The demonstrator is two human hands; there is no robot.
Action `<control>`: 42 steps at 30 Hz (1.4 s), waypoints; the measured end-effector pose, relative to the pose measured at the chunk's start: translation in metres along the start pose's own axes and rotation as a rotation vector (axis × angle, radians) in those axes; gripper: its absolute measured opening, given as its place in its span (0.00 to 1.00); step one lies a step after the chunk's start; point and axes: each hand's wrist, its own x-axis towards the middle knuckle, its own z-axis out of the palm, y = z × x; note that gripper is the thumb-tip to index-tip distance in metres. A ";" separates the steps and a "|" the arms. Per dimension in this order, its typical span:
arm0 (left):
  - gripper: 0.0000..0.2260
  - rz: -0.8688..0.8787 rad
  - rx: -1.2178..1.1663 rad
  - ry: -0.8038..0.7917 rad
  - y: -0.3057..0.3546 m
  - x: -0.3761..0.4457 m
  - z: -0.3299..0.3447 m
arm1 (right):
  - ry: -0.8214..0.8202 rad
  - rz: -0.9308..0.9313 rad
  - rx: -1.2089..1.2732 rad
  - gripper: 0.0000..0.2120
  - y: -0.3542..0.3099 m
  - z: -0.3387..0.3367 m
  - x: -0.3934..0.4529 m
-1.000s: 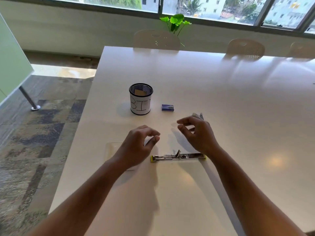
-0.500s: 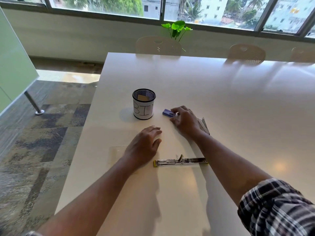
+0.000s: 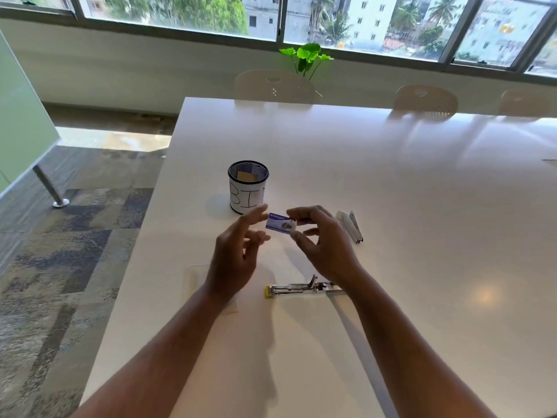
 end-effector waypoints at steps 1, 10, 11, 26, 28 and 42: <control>0.21 -0.026 -0.052 0.010 -0.001 -0.001 -0.001 | 0.005 -0.008 0.015 0.19 -0.004 0.000 -0.002; 0.12 -0.177 -0.229 -0.031 0.005 -0.004 -0.001 | 0.045 0.029 0.128 0.22 -0.004 0.005 -0.018; 0.14 -0.180 -0.206 -0.051 0.006 -0.005 -0.001 | 0.052 0.039 0.145 0.22 -0.004 0.005 -0.018; 0.14 -0.199 -0.136 -0.082 0.005 -0.004 -0.001 | 0.116 0.050 0.270 0.22 0.005 0.000 -0.033; 0.15 -0.210 -0.134 -0.095 0.004 -0.005 -0.001 | 0.127 0.046 0.262 0.21 0.008 -0.001 -0.034; 0.16 -0.238 -0.197 -0.124 0.004 -0.006 -0.002 | 0.150 -0.046 -0.027 0.11 0.023 -0.002 -0.037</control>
